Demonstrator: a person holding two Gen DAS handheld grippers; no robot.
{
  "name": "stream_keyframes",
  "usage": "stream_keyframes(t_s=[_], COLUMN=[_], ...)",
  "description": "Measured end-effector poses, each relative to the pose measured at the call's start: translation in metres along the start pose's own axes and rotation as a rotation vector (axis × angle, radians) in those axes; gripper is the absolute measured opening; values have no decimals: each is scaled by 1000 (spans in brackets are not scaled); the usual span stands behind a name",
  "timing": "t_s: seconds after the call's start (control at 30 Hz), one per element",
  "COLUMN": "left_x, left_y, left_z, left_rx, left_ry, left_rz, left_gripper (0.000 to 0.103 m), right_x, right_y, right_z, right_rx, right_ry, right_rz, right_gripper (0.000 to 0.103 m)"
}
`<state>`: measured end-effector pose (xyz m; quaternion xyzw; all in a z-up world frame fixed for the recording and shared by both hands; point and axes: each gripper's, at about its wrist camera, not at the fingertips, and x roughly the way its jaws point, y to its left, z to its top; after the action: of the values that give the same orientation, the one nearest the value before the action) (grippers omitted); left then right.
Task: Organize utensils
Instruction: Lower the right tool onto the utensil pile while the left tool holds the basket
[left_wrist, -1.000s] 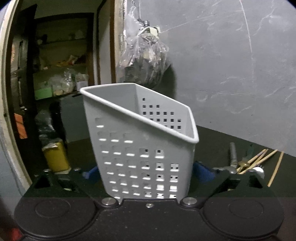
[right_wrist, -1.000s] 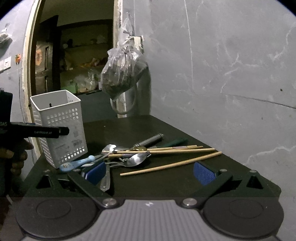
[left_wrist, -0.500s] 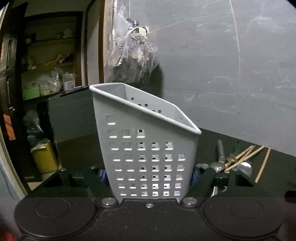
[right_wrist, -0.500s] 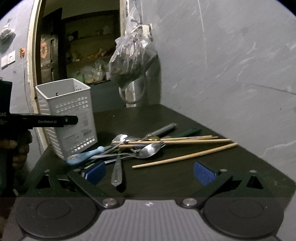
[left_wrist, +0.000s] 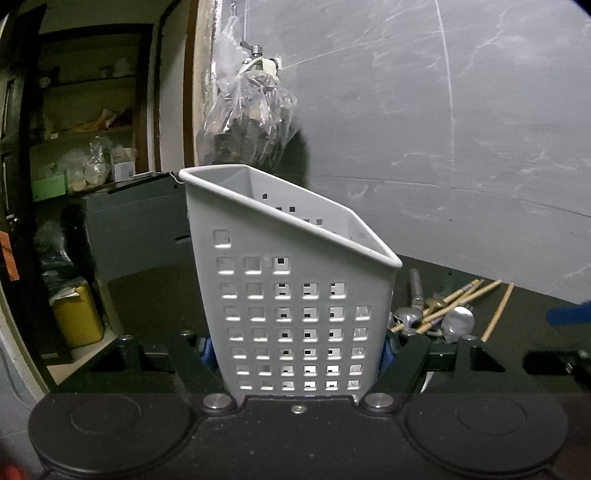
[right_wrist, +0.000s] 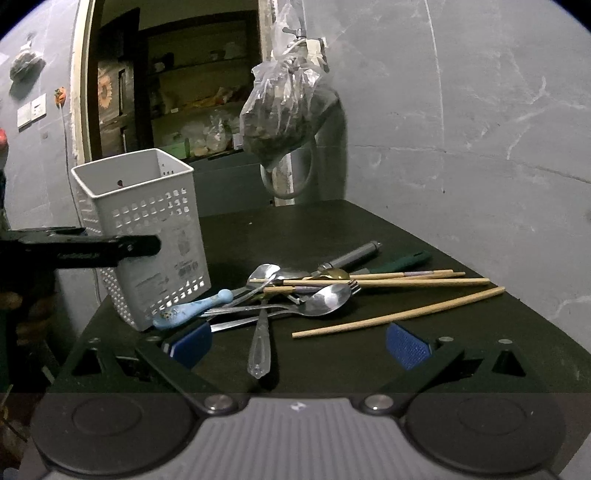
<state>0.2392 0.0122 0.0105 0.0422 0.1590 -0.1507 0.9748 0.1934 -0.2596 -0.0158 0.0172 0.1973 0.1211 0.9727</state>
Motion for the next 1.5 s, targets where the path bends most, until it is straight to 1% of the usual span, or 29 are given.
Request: stream_keyframes(t_s=[0.1, 0.2, 0.27, 0.33, 0.43, 0.6, 0.67, 0.77, 0.9, 1.03, 1.17, 1.23, 1.33, 1.43, 1.5], left_x=[-16, -32, -41, -48, -56, -66, -70, -76, -80, -80, -80, -80, -80, -80, -80], left_y=[-2, -10, -15, -18, -23, -28, -31, -35, -39, -41, -41, -40, -40, -40, -41], left_z=[-5, -10, -13, -16, -19, -21, -23, -24, -25, -25, -25, -25, -25, -25, -25], left_rx=[12, 25, 24, 12, 2, -5, -9, -12, -15, -15, -15, -15, -15, -15, -15], left_ry=[1, 0, -1, -1, -2, -3, -5, -4, -3, -4, -3, -4, -4, -4, -4], left_rz=[-24, -40, -42, -40, -30, -20, -15, -6, -2, -2, -2, -3, -3, -2, -2], left_gripper=[75, 75, 75, 75, 75, 75, 75, 75, 75, 75, 75, 75, 75, 76, 75], right_x=[3, 9, 18, 28, 41, 65, 73, 86, 104, 114, 115, 115, 113, 111, 112], right_y=[-2, -11, -19, -26, -38, -53, -60, -70, -79, -82, -85, -86, -86, -89, -91], right_z=[2, 9, 14, 19, 25, 29, 31, 35, 40, 38, 35, 35, 32, 29, 28], right_rx=[-1, 22, 50, 83, 126, 182, 204, 229, 251, 285, 310, 312, 307, 341, 349], right_ry=[5, 32, 59, 91, 114, 159, 156, 160, 176, 198, 193, 197, 192, 191, 185], right_rz=[26, 90, 131, 152, 187, 196, 203, 198, 200, 211, 209, 209, 215, 249, 254], right_gripper=[103, 103, 103, 103, 103, 103, 102, 98, 89, 79, 71, 61, 56, 55, 55])
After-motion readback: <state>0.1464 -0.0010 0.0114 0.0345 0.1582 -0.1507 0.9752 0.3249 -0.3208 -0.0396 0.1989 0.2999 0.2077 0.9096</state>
